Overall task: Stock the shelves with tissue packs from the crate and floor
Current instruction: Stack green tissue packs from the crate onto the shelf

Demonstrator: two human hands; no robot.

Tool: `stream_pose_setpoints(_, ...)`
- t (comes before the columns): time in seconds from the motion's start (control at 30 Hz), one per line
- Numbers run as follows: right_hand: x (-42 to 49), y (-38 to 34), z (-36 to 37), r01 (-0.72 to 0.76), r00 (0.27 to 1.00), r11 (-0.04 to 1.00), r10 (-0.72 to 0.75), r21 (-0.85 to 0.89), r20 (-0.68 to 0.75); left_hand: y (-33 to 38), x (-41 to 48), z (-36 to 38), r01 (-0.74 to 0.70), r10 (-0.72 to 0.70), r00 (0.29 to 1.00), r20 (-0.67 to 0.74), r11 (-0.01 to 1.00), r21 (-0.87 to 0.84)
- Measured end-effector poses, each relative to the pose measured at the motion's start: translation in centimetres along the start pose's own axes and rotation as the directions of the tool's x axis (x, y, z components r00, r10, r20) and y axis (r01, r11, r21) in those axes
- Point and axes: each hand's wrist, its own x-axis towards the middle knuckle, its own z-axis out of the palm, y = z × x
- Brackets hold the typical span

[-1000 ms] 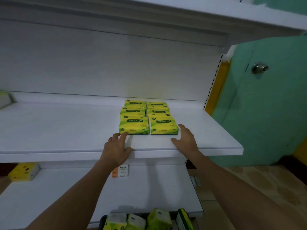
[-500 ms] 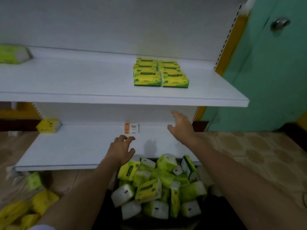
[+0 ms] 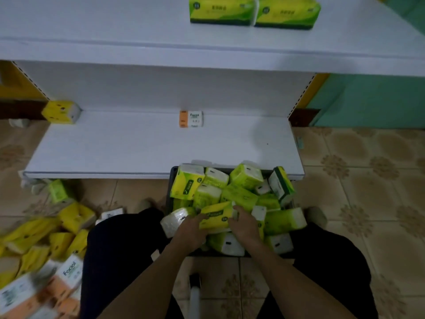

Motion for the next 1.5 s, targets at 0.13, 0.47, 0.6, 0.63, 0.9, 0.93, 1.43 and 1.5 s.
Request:
stream_pose_setpoints(0.13,1.0,0.5,0.4,-0.008,0.999,0.997,0.004,0.074,0.052,-0.8,0.8,2.4,0.071,-0.069,0.996,0.063,0.997,-0.024)
stream_pose_setpoints(0.47,0.3,-2.4,-4.3,0.204,0.973,0.971,-0.187,0.124,-0.136,2.5,-0.1,0.6,-0.047,0.004,0.981,-0.192,0.974,-0.220)
stream_pose_setpoints(0.6,-1.9,-5.6,-8.2,0.343,0.925,0.928,-0.308,0.142,-0.224,4.9,-1.7,-3.2,-0.210,0.139,0.923,-0.359,0.963,-0.167)
stream_pose_setpoints(0.63,-2.6,-6.7,-9.2,0.384,0.907,0.915,-0.350,0.119,-0.234,5.6,-2.2,-4.5,-0.248,0.181,0.901,-0.395,0.960,-0.127)
stream_pose_setpoints(0.9,-5.0,-16.8,-16.8,0.715,0.590,0.692,-0.673,-0.098,-0.446,11.9,-6.0,-17.7,-0.388,0.428,0.625,-0.653,0.896,0.216)
stream_pose_setpoints(0.93,-5.0,-18.1,-17.8,0.737,0.546,0.664,-0.697,-0.129,-0.465,12.8,-6.3,-19.3,-0.407,0.466,0.586,-0.663,0.877,0.257)
stream_pose_setpoints(1.43,4.6,-30.9,-30.0,0.677,0.501,0.722,-0.592,-0.141,-0.631,19.1,1.1,-32.3,-0.090,0.475,0.645,-0.599,0.826,0.557)
stream_pose_setpoints(1.5,6.8,-32.2,-30.7,0.633,0.556,0.762,-0.569,-0.135,-0.606,18.9,2.7,-33.4,-0.059,0.440,0.656,-0.614,0.840,0.539)
